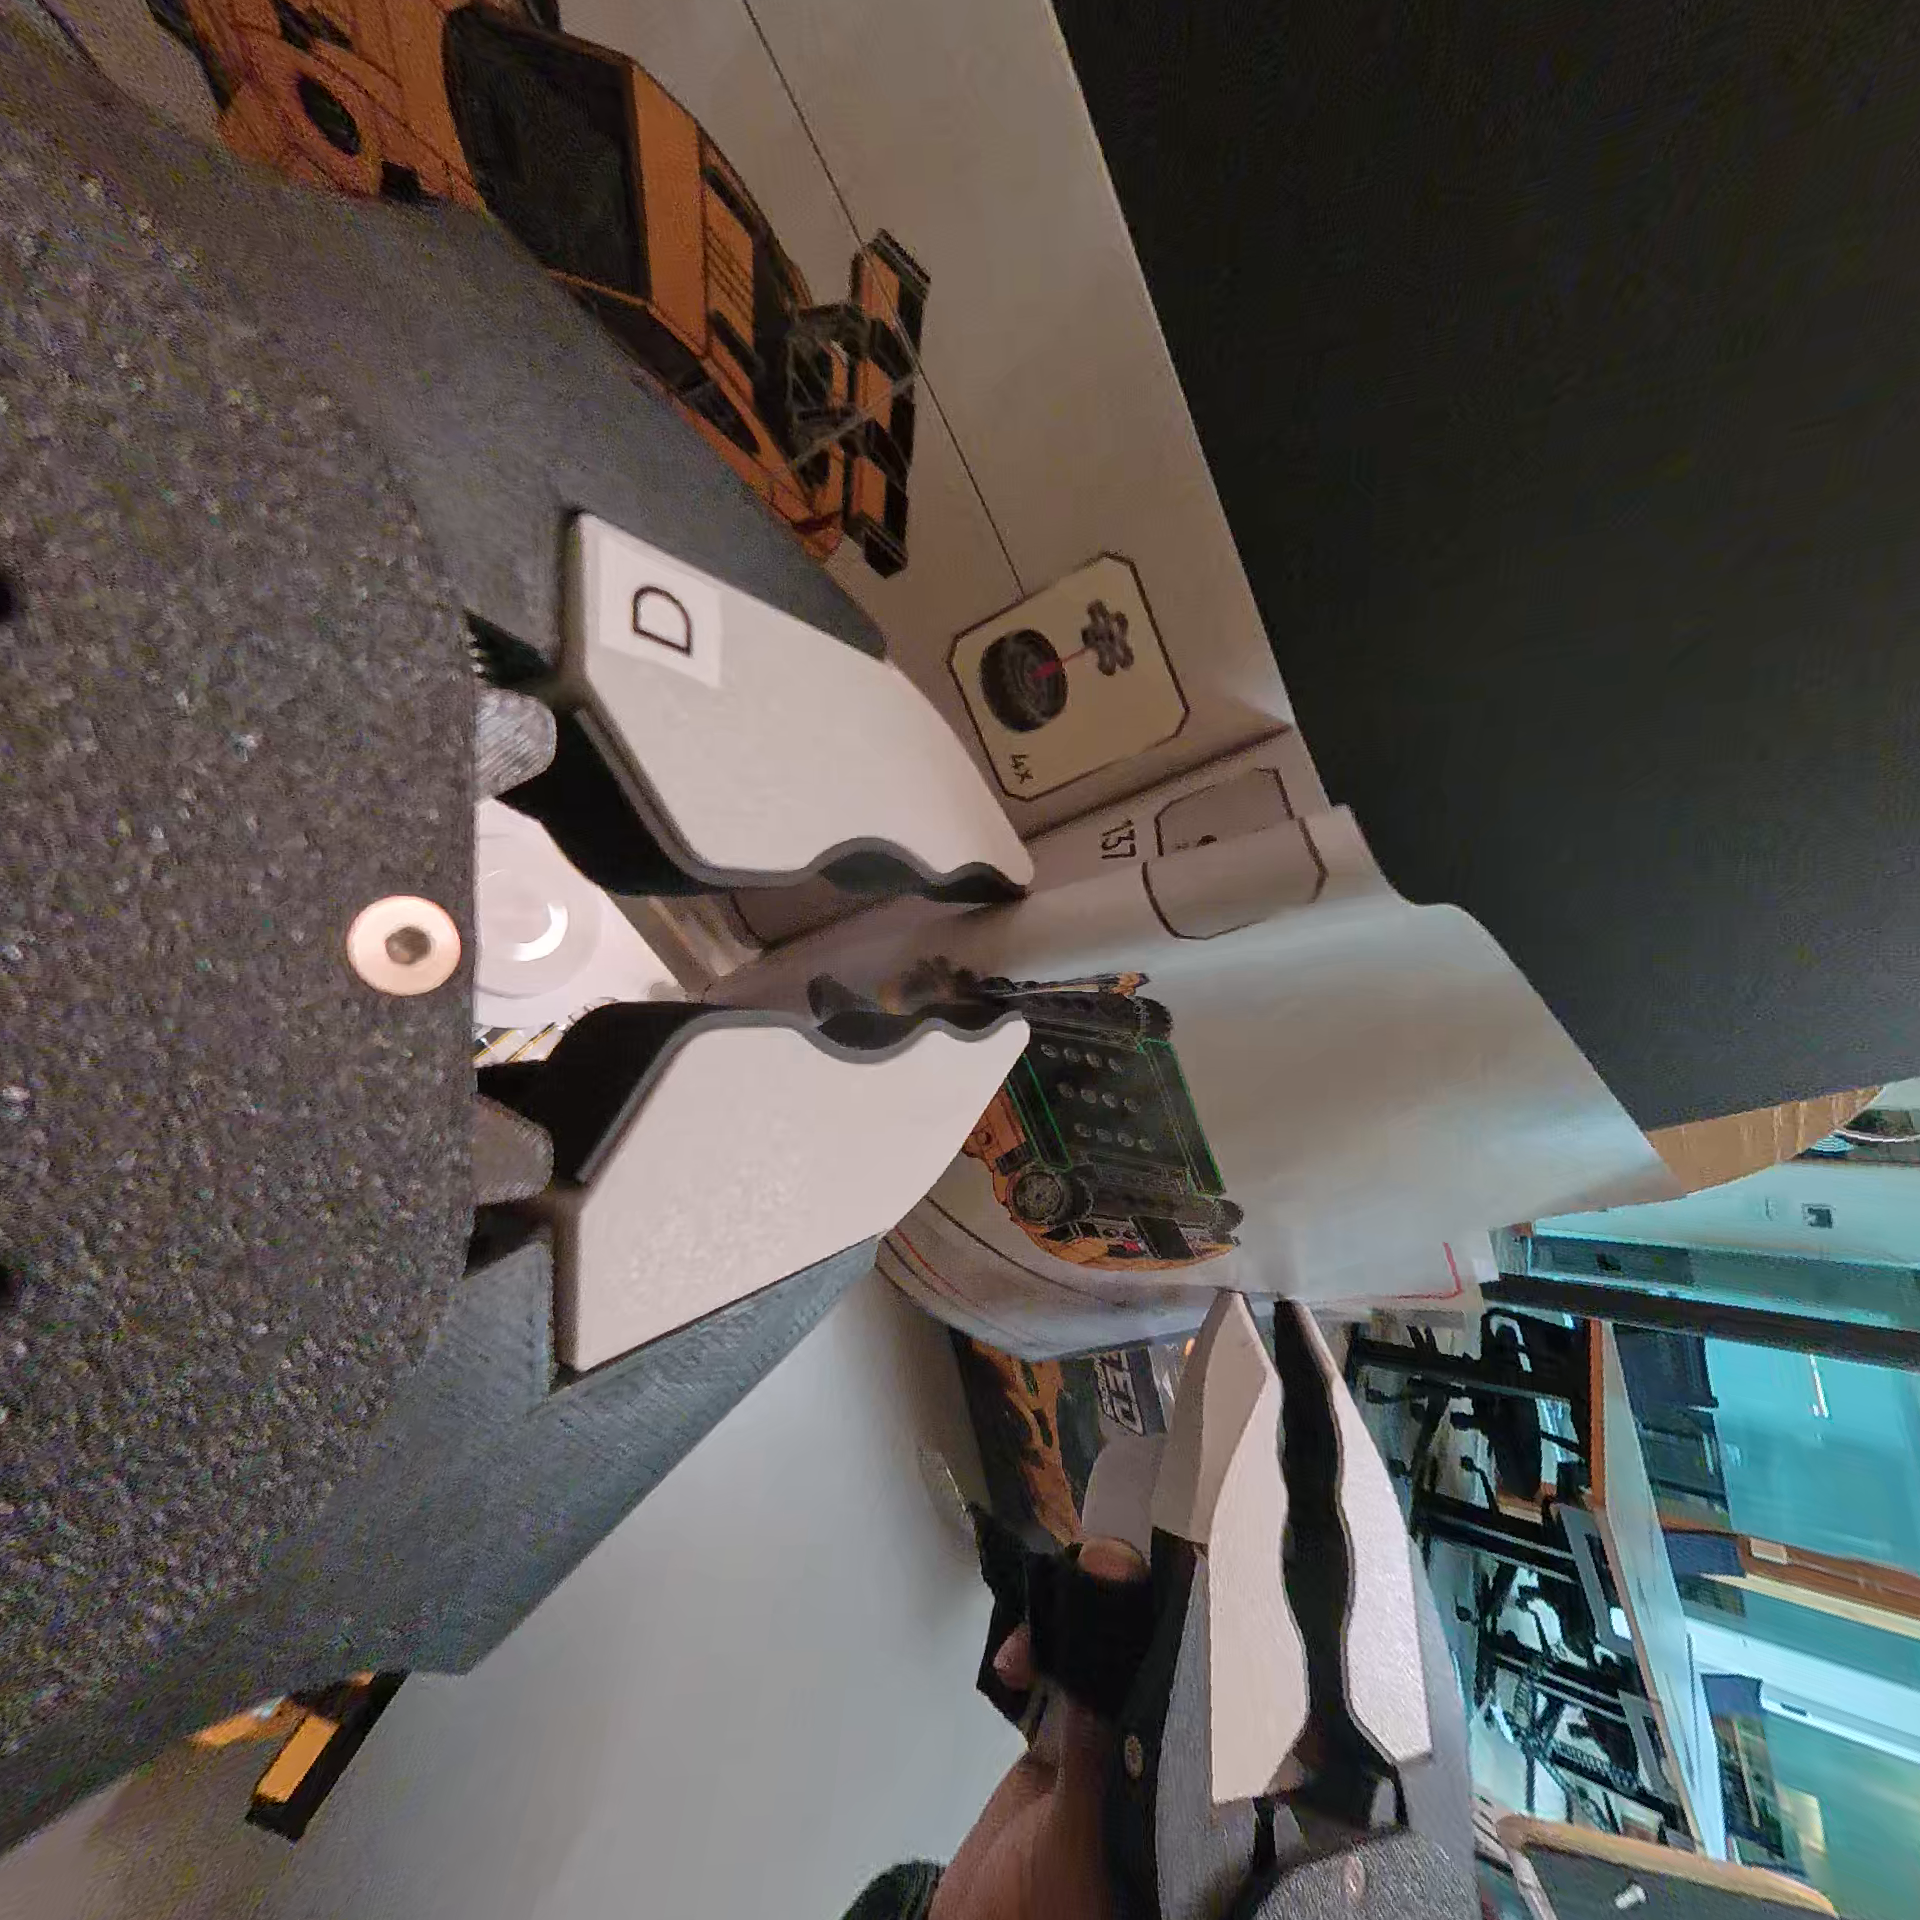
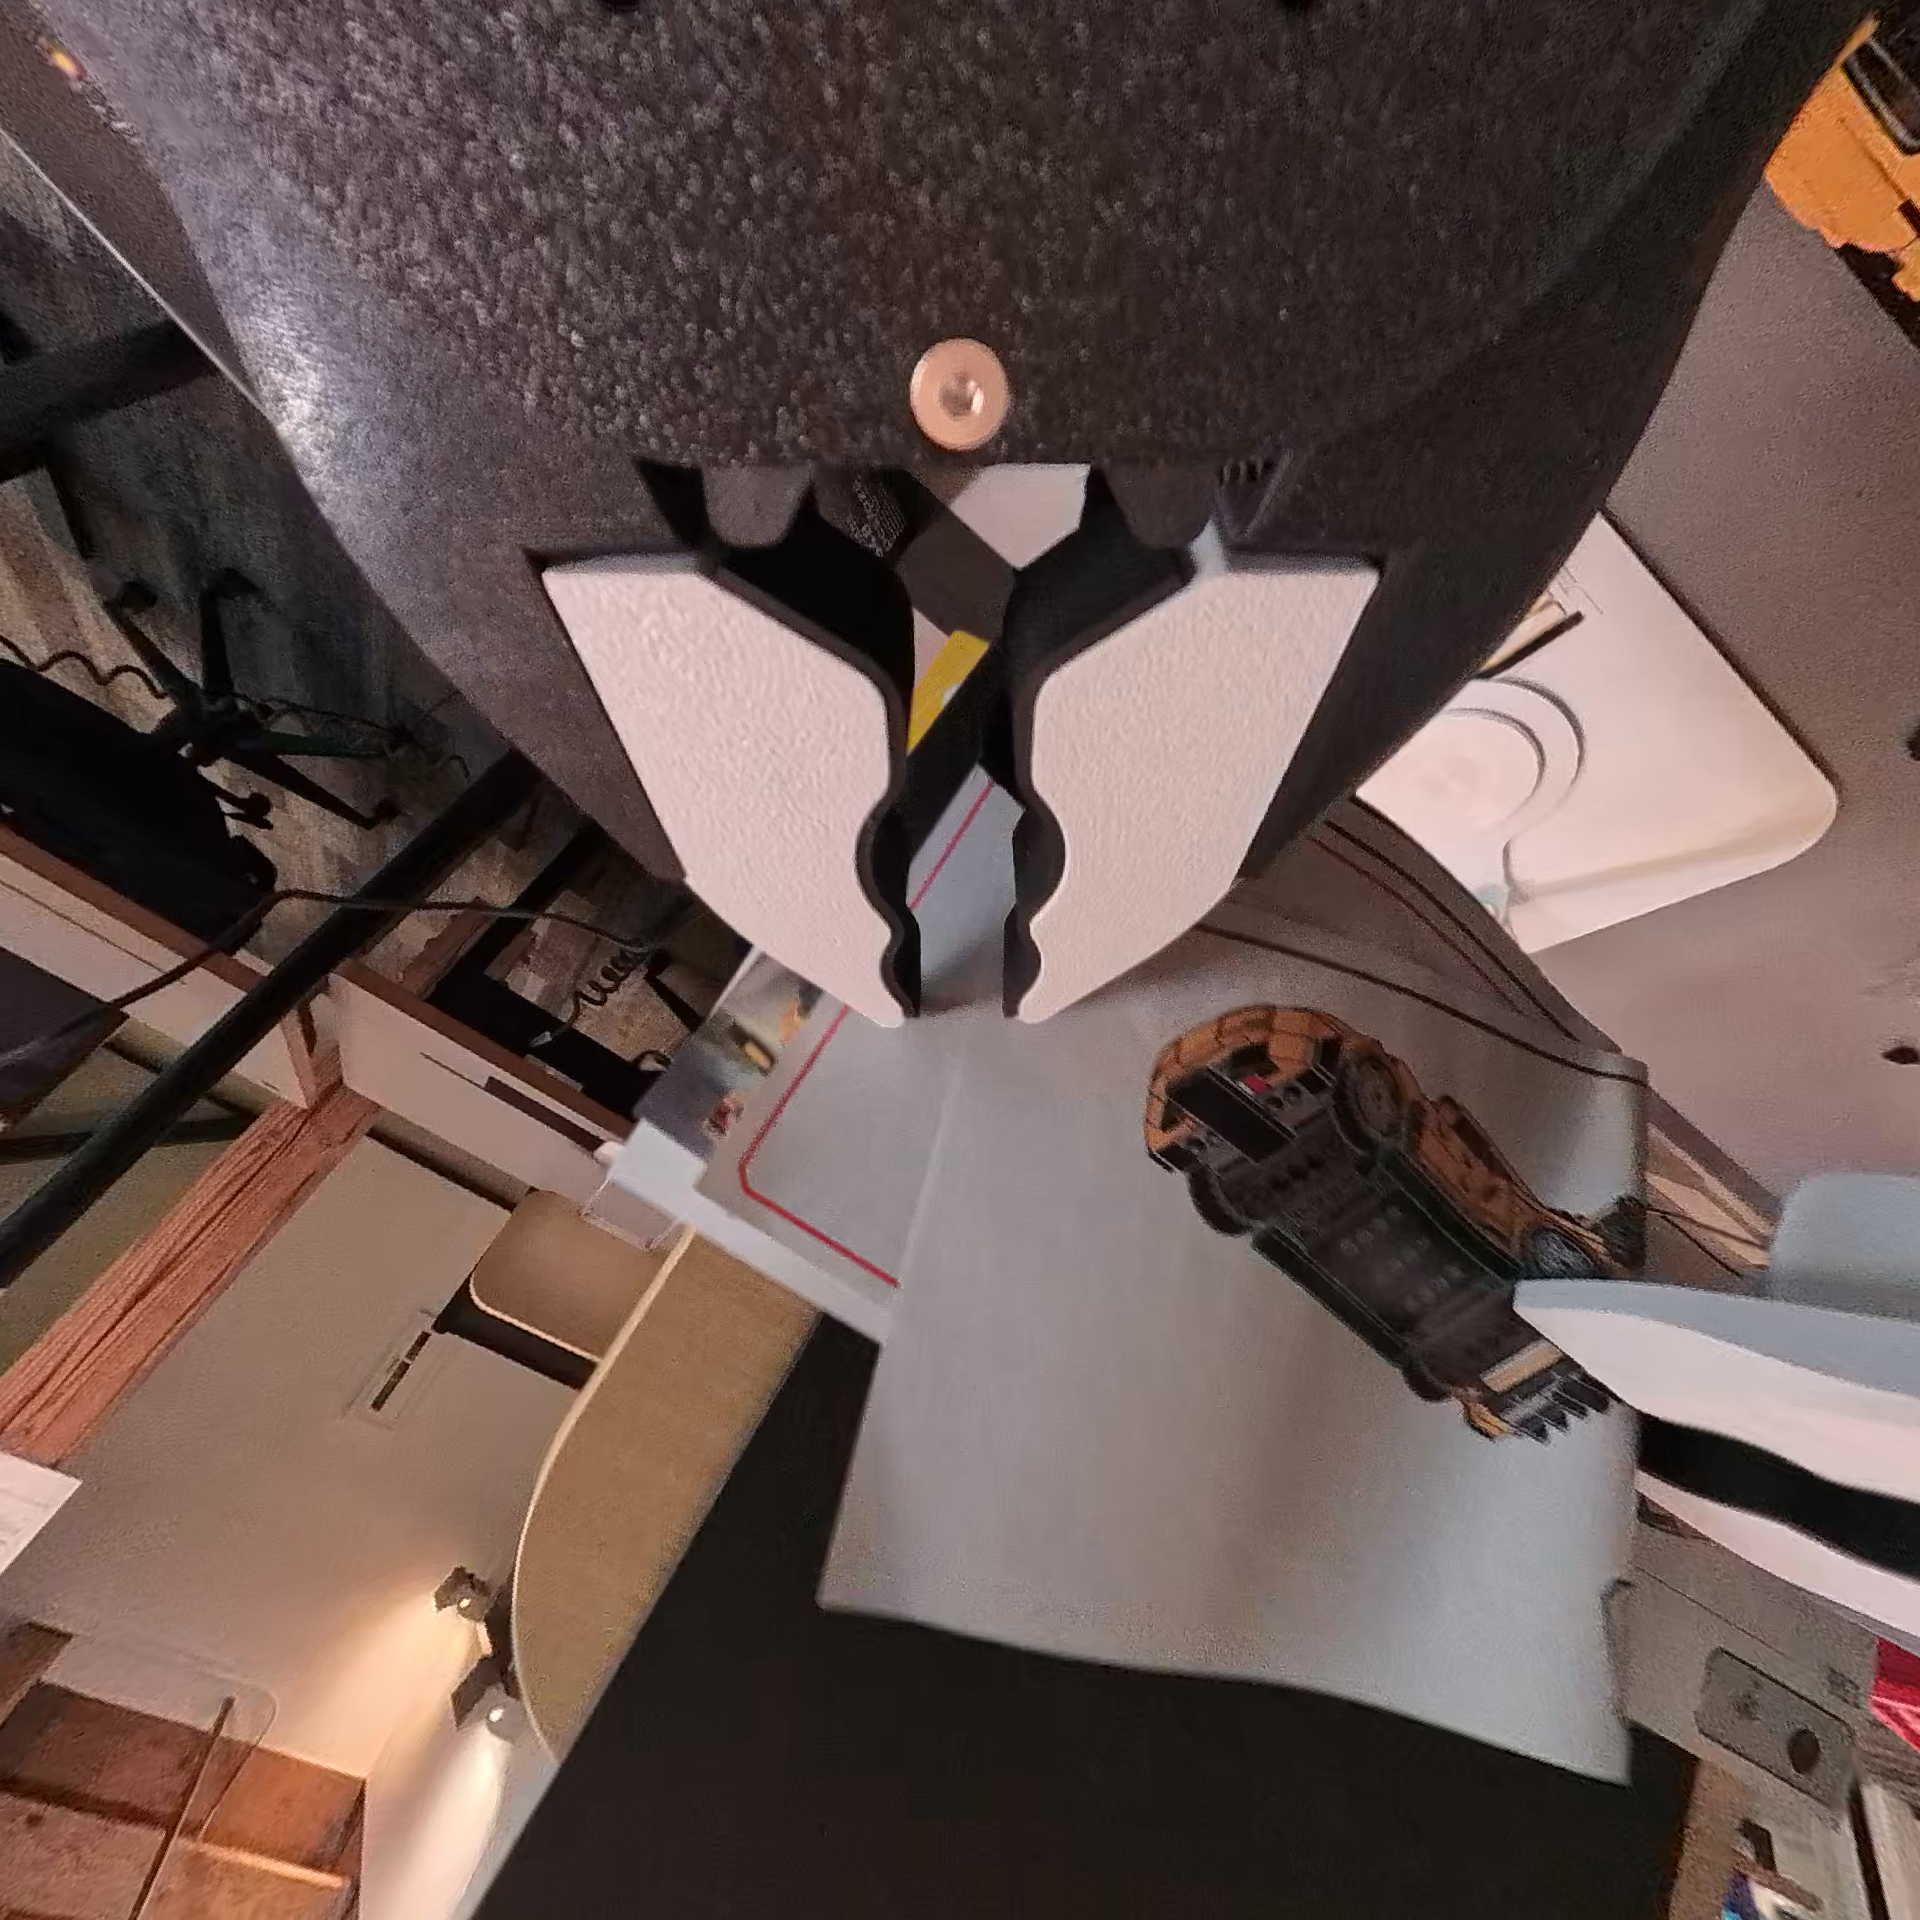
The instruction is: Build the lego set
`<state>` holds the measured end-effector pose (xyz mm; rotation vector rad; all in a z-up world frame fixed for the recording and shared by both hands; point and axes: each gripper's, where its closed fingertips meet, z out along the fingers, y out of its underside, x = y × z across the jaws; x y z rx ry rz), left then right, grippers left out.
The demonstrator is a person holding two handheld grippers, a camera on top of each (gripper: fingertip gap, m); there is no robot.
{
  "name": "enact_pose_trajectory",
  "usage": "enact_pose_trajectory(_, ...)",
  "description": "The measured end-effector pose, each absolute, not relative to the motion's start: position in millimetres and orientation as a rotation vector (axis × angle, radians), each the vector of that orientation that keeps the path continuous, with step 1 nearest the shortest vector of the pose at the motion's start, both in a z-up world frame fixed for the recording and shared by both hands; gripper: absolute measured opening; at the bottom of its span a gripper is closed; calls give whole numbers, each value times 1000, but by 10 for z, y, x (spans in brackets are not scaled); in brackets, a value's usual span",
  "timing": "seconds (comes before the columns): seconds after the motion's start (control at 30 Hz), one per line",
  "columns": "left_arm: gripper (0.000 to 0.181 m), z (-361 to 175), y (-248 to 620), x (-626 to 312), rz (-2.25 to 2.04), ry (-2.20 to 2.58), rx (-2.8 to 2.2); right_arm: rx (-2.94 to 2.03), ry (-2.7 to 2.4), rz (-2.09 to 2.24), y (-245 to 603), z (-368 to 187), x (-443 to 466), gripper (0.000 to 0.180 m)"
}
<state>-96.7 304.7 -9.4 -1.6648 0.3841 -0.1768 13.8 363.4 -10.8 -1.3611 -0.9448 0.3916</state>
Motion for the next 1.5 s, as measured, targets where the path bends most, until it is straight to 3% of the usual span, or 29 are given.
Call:
enact_pose_trajectory(0.47, 13, 18, 2836, -1366, -640, 227, -1556, -1389, -998, 290, 3429, -117, 168, 15)
enact_pose_trajectory(0.73, 15, -2, 2772, -1367, -785, 200, -1533, -1346, -1195, 401, 2778, -61, -241, 32)
enact_pose_trajectory(0.8, 20, 17, 2711, -1345, -772, 223, -1529, -1378, -1187, 413, 2799, -115, -265, 39)
enact_pose_trajectory(0.97, 62, -60, 2560, -1094, -645, 371, -1585, -1375, -1189, 563, 2781, -218, -396, 42)
enact_pose_trajectory(1.03, 68, -188, 2617, -994, -472, 450, -1644, -1368, -1185, 636, 2766, -220, -453, 43)
enact_pose_trajectory(1.07, 58, -248, 2666, -989, -370, 473, -1665, -1366, -1179, 664, 2767, -212, -470, 43)
enact_pose_trajectory(1.13, 16, -296, 2722, -1046, -209, 497, -1676, -1362, -1164, 668, 2805, -197, -448, 43)
enact_pose_trajectory(1.17, 9, -264, 2726, -1095, -171, 489, -1662, -1356, -1162, 663, 2822, -194, -415, 43)
enact_pose_trajectory(1.3, 4, -118, 2671, -1281, -366, 391, -1623, -1370, -1167, 580, 2962, -268, -240, 39)
enact_pose_trajectory(1.5, 4, -22, 2627, -1486, -1003, 159, -1540, -1424, -1132, 49, 3570, -400, 102, 39)
